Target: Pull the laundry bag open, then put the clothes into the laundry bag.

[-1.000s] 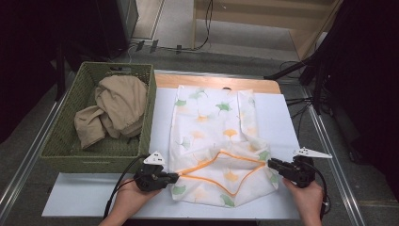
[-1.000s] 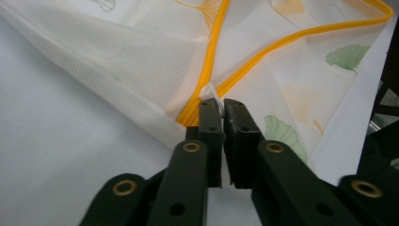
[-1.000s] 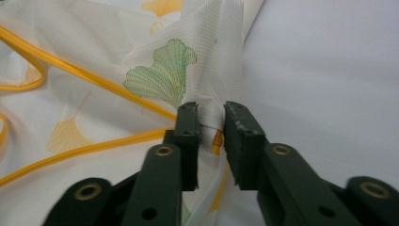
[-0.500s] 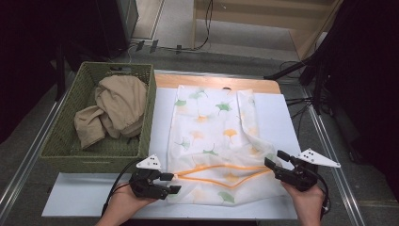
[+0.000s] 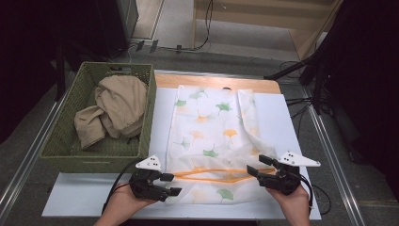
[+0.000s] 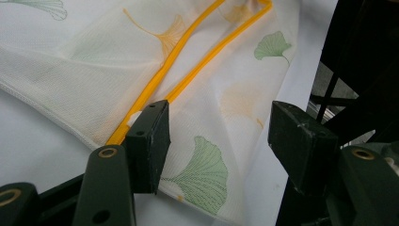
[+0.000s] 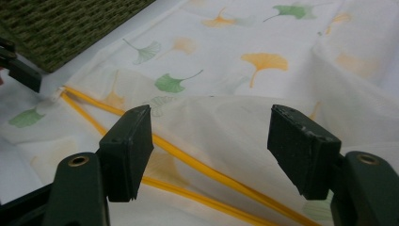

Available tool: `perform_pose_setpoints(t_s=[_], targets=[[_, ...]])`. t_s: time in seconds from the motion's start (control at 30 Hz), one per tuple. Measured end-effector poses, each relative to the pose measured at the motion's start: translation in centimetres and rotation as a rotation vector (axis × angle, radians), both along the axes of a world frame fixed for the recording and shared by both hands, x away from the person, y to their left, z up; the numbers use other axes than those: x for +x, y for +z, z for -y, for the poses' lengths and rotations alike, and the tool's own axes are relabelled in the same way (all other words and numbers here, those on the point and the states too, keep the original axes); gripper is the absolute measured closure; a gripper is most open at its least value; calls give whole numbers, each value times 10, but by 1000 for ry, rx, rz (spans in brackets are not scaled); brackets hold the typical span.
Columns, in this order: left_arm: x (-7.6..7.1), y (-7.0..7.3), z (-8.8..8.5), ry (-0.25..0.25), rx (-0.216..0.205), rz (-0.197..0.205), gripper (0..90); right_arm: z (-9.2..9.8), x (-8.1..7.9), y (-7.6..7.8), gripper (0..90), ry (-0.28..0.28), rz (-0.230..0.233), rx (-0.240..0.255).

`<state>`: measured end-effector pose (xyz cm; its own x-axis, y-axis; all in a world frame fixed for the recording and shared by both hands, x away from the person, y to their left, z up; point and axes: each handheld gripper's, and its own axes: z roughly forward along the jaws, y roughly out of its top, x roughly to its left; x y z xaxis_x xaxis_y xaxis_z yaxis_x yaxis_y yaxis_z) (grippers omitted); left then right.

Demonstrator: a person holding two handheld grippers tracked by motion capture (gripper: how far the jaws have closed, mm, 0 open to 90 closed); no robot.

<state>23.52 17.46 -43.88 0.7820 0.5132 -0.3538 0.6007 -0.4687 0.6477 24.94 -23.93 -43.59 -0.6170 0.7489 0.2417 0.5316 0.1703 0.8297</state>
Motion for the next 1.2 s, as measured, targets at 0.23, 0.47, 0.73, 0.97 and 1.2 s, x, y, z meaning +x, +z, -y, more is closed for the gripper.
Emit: perform_pose_setpoints(t_s=[0.23,0.47,0.73,0.97,1.2], targets=[[-1,2,-2,3,-17,0,397,-9,1,-1,253,32,-23,24],[-3,2,-1,-13,-11,7,390,-21,1,-5,214,69,-24,-1],[-4,2,-2,-6,-29,-5,387,-35,2,-10,276,142,-44,-17],[-7,3,-5,4,-30,0,388,-48,6,-15,274,165,-30,-77],[-9,2,-8,11,-29,1,389,-54,16,-26,271,165,-56,-126]])
